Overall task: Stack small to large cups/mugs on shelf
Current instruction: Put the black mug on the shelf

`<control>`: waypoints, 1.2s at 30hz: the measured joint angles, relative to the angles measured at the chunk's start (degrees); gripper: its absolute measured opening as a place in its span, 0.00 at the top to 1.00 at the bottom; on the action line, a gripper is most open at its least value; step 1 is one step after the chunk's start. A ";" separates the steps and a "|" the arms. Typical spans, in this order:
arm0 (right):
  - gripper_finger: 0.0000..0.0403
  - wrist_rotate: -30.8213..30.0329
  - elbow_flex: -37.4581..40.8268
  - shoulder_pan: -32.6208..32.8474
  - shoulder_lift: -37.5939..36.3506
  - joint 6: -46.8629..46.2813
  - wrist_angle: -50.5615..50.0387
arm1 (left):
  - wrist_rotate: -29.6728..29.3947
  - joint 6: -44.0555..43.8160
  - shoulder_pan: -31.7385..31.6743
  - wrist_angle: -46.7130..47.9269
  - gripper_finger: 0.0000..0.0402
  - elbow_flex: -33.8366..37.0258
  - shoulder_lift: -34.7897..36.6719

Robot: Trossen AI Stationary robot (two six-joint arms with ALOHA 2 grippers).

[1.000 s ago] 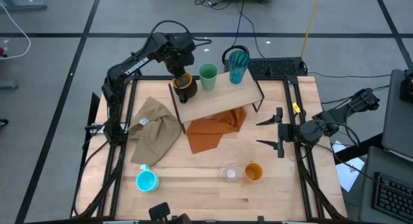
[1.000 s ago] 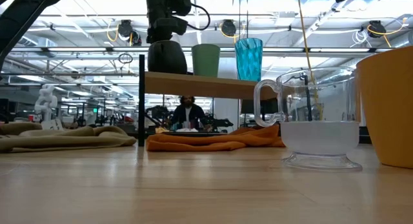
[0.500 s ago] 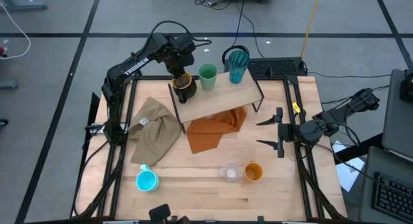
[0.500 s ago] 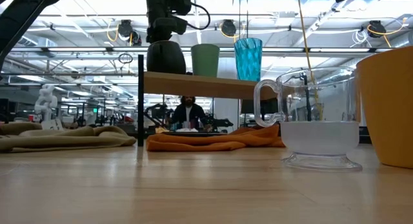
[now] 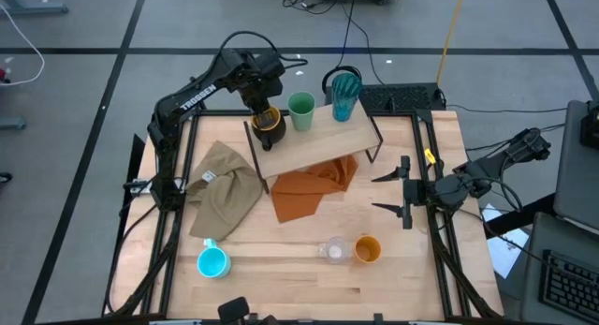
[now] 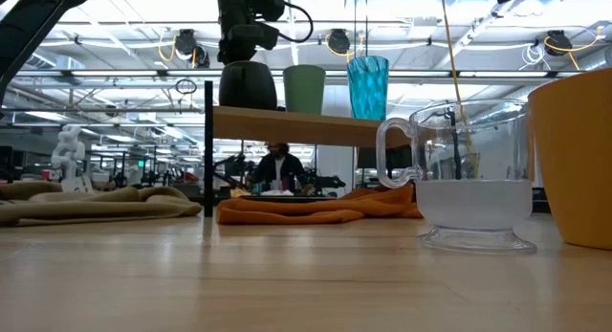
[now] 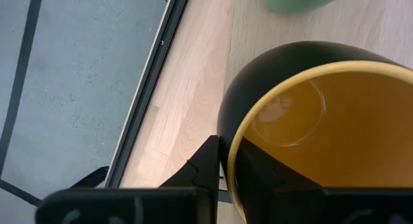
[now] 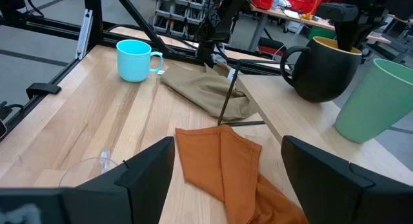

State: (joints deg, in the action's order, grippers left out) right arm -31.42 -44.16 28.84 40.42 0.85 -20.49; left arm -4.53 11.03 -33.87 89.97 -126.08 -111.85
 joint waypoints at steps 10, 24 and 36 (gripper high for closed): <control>0.32 0.00 0.00 0.00 -0.02 0.01 0.00 | 0.44 0.25 0.01 0.00 0.89 0.00 0.00; 0.32 0.00 0.00 0.00 0.00 0.01 0.00 | 1.68 1.38 0.29 0.44 0.88 -2.50 0.02; 0.32 0.00 0.00 0.00 0.00 0.01 0.00 | 3.23 1.34 0.40 0.16 0.88 -4.57 -0.02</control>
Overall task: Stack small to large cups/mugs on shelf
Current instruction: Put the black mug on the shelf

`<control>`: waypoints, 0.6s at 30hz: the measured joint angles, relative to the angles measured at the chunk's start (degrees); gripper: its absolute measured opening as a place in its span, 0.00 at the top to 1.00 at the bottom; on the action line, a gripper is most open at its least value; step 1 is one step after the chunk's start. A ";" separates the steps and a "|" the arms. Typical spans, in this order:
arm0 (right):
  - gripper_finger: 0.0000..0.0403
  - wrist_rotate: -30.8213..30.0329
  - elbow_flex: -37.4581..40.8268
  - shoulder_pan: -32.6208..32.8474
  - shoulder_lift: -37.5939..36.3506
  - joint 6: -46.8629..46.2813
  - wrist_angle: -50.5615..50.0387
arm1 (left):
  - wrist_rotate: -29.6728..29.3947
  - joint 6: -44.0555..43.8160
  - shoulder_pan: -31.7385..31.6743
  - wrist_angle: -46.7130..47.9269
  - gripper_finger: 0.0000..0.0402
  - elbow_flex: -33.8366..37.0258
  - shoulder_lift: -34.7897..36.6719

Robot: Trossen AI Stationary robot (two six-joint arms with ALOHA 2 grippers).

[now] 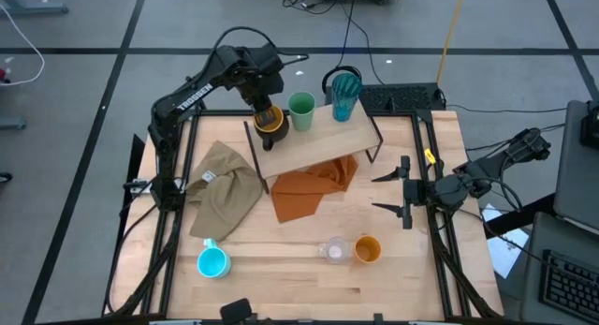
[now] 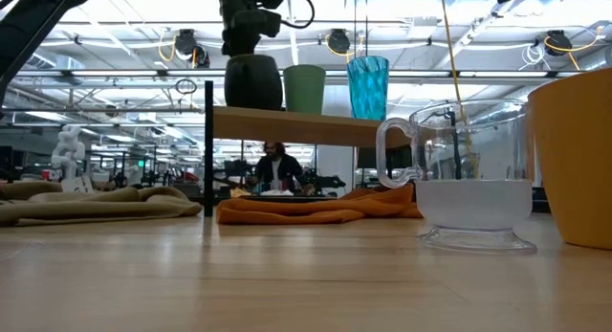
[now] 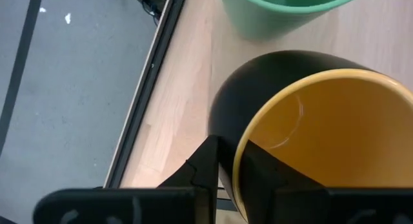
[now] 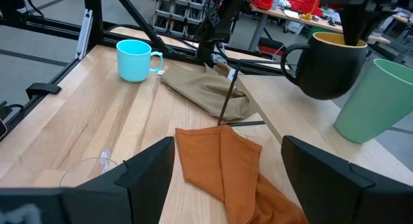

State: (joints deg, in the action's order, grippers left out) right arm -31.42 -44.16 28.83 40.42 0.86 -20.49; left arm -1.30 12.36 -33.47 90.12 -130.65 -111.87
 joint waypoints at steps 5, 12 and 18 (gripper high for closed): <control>0.32 0.00 0.00 0.01 0.00 0.00 0.00 | 0.98 -0.24 -0.39 -0.08 0.88 0.00 -0.02; 0.32 0.00 0.00 0.01 0.00 -0.15 -0.02 | 1.74 -0.30 -1.01 -0.10 0.88 0.00 -0.02; 0.32 0.00 0.00 0.01 0.00 -0.17 -0.02 | 3.24 -0.40 -1.74 -0.11 0.88 0.00 -0.02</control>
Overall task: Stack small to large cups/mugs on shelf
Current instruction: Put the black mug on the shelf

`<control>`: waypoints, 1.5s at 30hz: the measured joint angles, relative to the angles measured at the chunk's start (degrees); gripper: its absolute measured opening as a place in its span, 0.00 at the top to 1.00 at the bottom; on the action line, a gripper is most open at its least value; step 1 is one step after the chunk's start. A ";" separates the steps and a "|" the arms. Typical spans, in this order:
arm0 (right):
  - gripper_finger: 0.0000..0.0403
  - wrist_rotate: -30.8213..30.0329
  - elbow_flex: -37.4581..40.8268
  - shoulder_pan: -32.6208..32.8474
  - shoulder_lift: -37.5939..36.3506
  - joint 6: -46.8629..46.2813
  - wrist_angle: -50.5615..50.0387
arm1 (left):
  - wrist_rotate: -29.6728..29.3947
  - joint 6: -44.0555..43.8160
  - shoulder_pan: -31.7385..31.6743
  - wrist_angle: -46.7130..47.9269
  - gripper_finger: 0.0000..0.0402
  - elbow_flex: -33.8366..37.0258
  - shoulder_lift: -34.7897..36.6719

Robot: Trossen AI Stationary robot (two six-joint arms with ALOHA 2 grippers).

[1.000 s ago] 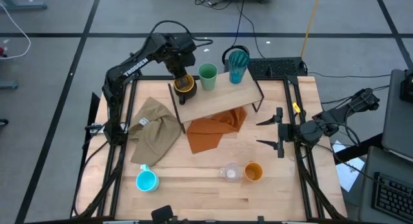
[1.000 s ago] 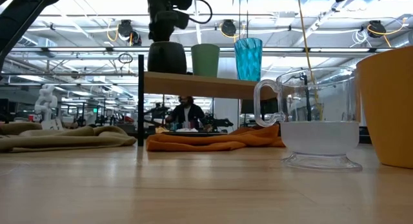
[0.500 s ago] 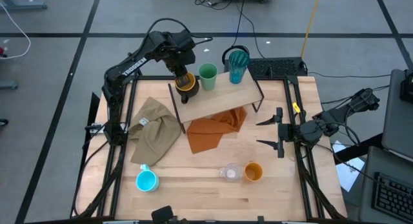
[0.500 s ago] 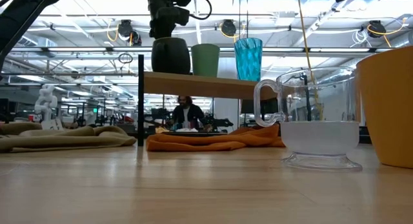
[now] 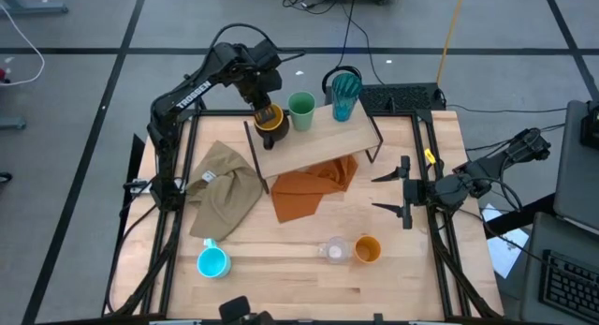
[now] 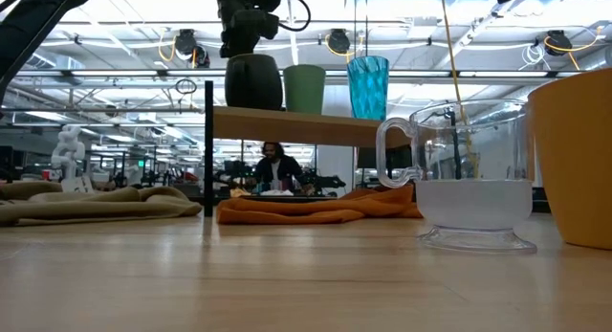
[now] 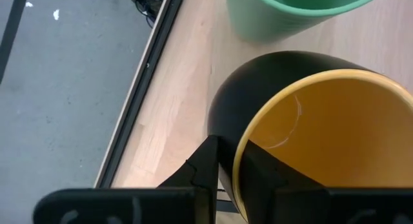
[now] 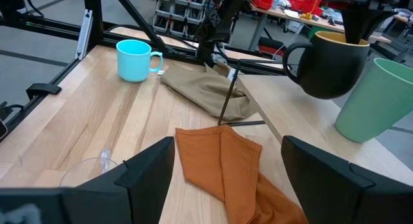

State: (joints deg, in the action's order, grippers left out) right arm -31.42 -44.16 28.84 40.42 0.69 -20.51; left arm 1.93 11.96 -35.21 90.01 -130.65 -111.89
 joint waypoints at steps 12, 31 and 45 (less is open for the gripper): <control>0.32 0.00 0.00 0.00 0.00 -0.02 0.00 | -0.44 -0.52 -0.41 0.03 0.88 0.04 -0.60; 0.32 0.00 0.00 0.00 0.00 -0.46 -0.87 | -0.46 -0.31 -0.82 -0.47 0.88 4.76 -0.44; 0.32 0.00 0.00 0.00 -0.01 -0.25 -0.83 | 0.73 -0.41 -0.82 0.27 0.71 4.92 -0.55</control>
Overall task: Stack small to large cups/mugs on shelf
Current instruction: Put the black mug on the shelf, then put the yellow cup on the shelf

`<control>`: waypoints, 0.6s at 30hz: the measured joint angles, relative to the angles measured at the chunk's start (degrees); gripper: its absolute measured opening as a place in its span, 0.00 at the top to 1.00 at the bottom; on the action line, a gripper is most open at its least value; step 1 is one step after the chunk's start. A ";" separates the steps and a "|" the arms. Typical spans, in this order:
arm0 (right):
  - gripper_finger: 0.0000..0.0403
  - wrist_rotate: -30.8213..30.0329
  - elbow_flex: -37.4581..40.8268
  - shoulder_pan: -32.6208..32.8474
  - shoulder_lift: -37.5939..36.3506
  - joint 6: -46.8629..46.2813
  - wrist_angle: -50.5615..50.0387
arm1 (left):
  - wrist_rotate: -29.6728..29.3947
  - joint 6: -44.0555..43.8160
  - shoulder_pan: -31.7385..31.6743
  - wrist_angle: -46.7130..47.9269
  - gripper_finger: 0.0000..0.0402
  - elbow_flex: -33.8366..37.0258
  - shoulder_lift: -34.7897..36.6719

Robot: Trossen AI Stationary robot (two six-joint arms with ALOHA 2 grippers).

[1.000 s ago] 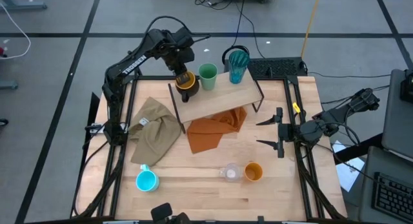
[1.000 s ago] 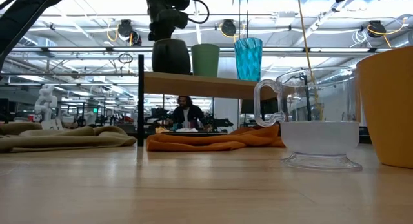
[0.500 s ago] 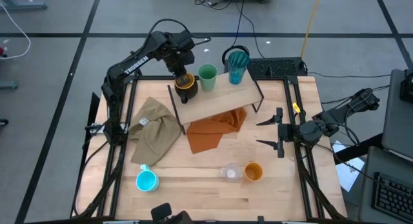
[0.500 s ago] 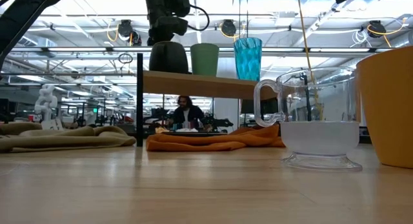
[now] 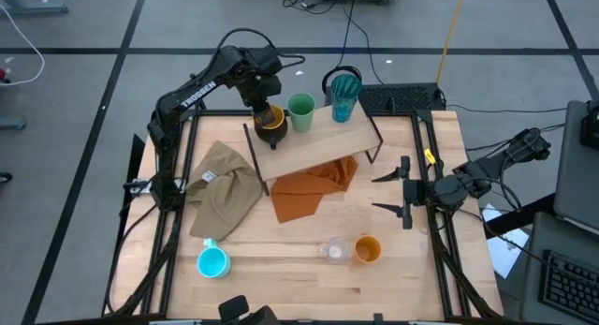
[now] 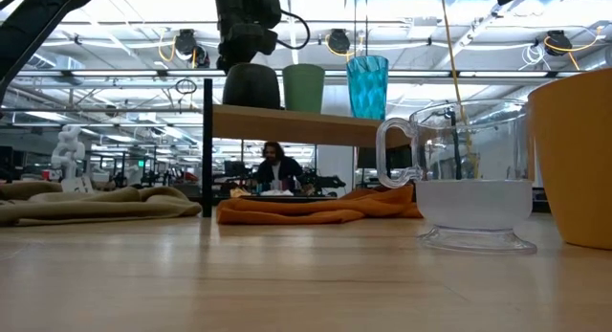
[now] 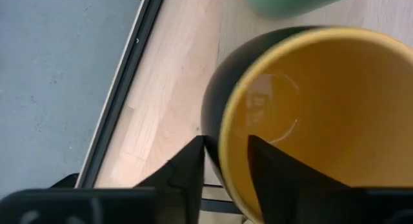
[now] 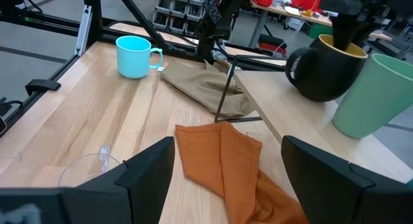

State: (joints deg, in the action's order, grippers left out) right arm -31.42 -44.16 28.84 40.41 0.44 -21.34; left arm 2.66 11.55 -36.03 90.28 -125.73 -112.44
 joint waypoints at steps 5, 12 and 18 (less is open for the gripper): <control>0.32 0.00 0.00 0.00 0.01 0.19 0.00 | 0.08 -0.10 0.00 0.01 0.59 0.02 0.00; 0.32 0.00 0.00 0.00 0.01 0.34 0.00 | -0.64 -0.04 0.15 -0.20 0.51 -0.45 -0.02; 0.32 0.00 0.00 -0.01 0.00 0.30 0.00 | -0.75 -0.11 0.15 -0.24 0.50 -1.94 -0.07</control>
State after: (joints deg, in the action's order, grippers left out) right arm -31.42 -44.16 28.83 40.41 0.74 -21.34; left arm 1.91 11.44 -35.88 90.04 -127.67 -112.51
